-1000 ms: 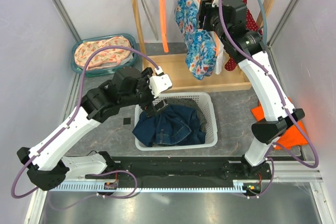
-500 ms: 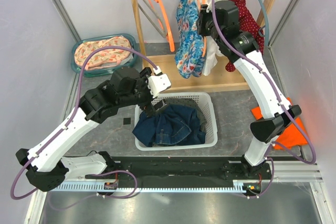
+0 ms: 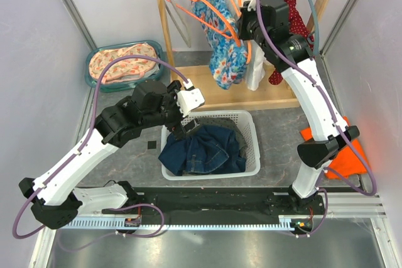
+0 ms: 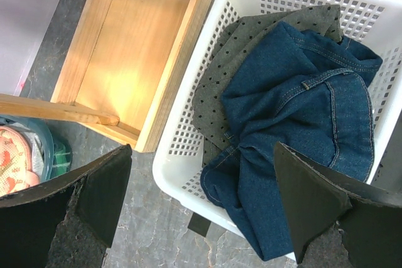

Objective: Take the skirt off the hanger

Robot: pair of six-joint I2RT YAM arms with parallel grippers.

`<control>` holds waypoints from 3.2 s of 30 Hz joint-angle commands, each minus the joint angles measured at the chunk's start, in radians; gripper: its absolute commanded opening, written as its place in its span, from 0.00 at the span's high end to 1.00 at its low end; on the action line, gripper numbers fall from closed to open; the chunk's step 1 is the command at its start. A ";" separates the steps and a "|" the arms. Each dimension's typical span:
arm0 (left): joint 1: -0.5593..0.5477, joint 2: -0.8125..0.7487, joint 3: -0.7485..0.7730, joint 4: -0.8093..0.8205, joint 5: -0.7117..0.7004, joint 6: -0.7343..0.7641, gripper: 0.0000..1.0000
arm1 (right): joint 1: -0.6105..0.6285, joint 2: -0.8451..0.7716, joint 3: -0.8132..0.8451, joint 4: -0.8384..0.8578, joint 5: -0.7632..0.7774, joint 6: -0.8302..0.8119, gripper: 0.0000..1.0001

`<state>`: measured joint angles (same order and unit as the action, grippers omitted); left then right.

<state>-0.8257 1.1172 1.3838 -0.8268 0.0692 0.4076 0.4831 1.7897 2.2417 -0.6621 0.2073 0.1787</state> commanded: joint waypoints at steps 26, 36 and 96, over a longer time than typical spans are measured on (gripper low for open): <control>0.013 0.016 0.030 0.055 0.032 -0.061 0.13 | 0.218 -0.639 -0.449 -0.196 0.124 0.056 1.00; 0.033 0.088 0.096 0.052 0.099 -0.138 0.00 | 0.218 -1.001 -0.459 -0.360 -0.083 0.102 1.00; 0.333 0.239 0.778 -0.053 0.919 -0.277 0.98 | 0.216 -0.938 -0.579 -0.499 -0.145 0.053 1.00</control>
<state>-0.5220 1.3655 1.8362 -0.7452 0.8726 0.0769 0.7025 0.8146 1.7123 -1.1755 -0.0799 0.2485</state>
